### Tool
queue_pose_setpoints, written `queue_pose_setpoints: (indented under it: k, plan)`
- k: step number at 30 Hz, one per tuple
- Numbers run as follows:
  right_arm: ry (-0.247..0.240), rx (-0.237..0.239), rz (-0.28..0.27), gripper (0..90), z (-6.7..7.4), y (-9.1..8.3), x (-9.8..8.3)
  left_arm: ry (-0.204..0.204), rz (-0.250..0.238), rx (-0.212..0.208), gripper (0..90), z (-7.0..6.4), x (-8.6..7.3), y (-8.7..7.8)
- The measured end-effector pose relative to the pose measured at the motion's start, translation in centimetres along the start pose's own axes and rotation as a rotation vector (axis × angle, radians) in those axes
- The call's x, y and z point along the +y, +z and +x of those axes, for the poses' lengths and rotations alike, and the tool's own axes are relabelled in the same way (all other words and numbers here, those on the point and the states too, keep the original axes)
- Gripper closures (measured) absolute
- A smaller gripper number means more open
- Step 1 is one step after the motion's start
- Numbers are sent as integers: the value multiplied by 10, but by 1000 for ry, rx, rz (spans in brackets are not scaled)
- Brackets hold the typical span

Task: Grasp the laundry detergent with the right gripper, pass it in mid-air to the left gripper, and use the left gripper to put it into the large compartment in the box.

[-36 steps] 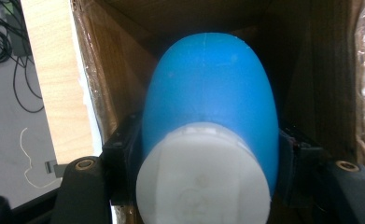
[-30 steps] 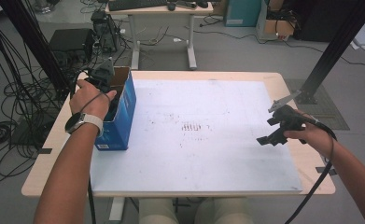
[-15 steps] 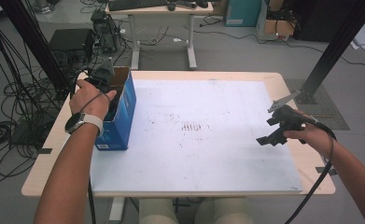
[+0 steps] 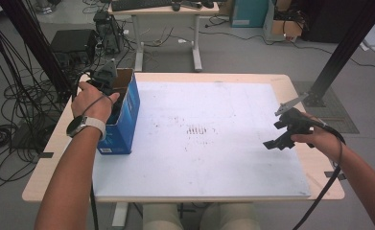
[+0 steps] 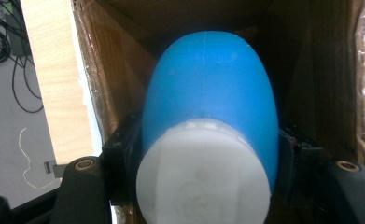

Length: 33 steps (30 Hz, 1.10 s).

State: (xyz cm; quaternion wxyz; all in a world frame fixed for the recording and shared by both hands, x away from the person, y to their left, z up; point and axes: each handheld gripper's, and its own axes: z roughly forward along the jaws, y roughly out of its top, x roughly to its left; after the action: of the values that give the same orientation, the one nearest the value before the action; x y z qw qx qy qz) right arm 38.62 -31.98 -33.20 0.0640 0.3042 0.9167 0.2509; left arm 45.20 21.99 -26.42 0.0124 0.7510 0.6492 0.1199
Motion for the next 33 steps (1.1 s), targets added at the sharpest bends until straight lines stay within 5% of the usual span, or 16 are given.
queue_pose_setpoints:
  k: [10, 33]
  plan:
    - [-26, 4, -10, 19, -1, 2, 1, 7, -6, 2, 373, 0, -1, 0]
    - [-5, 1, 0, 19, 1, 1, 0, 8, -12, -1, 373, 0, -1, 0]
